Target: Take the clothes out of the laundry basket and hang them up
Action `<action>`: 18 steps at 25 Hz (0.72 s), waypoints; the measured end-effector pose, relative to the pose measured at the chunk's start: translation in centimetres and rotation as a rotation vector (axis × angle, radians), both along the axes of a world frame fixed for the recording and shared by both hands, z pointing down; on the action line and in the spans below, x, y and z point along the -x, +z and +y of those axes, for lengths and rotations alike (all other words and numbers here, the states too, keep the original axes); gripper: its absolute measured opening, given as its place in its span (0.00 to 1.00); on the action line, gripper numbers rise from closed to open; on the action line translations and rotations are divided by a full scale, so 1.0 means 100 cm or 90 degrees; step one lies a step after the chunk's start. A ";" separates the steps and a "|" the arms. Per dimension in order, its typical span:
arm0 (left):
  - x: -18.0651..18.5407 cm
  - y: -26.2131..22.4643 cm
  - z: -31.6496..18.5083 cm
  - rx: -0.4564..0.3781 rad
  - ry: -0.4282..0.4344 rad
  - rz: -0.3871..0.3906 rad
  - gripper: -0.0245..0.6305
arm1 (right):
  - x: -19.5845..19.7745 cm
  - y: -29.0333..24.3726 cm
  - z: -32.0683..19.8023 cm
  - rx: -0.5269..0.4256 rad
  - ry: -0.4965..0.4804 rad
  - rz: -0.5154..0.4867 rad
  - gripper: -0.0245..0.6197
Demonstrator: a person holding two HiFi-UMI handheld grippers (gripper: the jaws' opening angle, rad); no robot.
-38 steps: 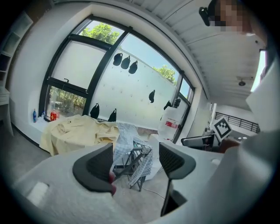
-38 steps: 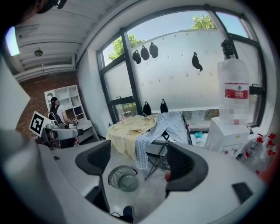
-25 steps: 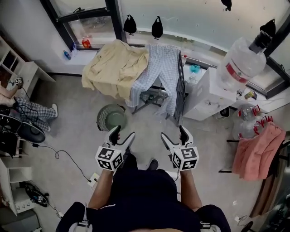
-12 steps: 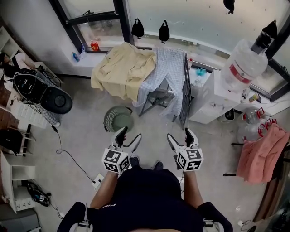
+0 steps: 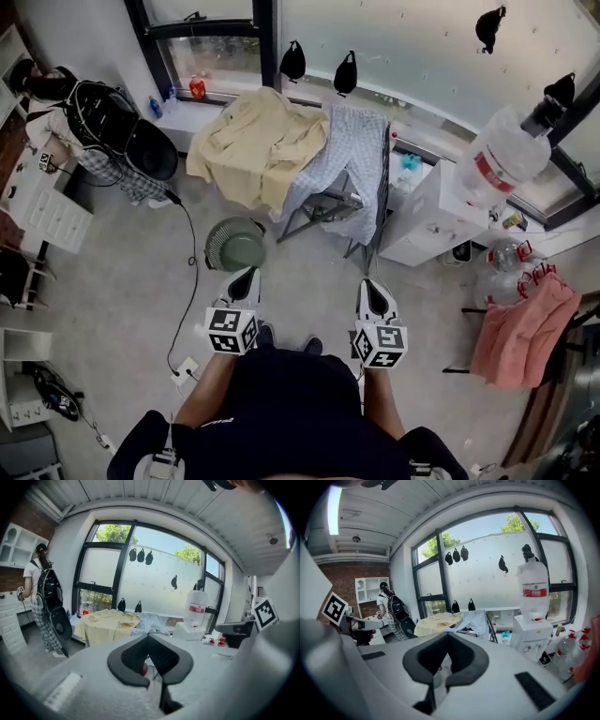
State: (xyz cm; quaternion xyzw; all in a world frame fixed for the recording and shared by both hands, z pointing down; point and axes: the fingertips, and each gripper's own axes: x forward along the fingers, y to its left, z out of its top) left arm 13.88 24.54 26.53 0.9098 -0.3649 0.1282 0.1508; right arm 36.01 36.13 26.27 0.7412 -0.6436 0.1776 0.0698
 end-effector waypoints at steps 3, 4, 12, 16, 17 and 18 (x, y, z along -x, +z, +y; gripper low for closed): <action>0.000 -0.001 0.002 0.005 0.010 0.021 0.07 | 0.005 0.004 0.004 0.012 -0.007 -0.002 0.04; 0.000 -0.002 0.002 0.001 0.016 0.021 0.07 | 0.006 0.005 0.005 0.016 -0.010 0.001 0.04; -0.006 -0.008 0.003 -0.006 0.035 0.048 0.07 | 0.005 0.008 0.003 0.046 -0.010 0.038 0.04; -0.008 -0.010 0.007 -0.006 0.049 0.055 0.07 | 0.005 0.009 0.008 0.047 -0.006 0.038 0.04; -0.007 -0.010 0.007 -0.006 0.050 0.059 0.07 | 0.005 0.008 0.008 0.047 -0.004 0.042 0.04; -0.007 -0.011 0.007 -0.006 0.053 0.065 0.07 | 0.005 0.007 0.008 0.047 -0.004 0.046 0.04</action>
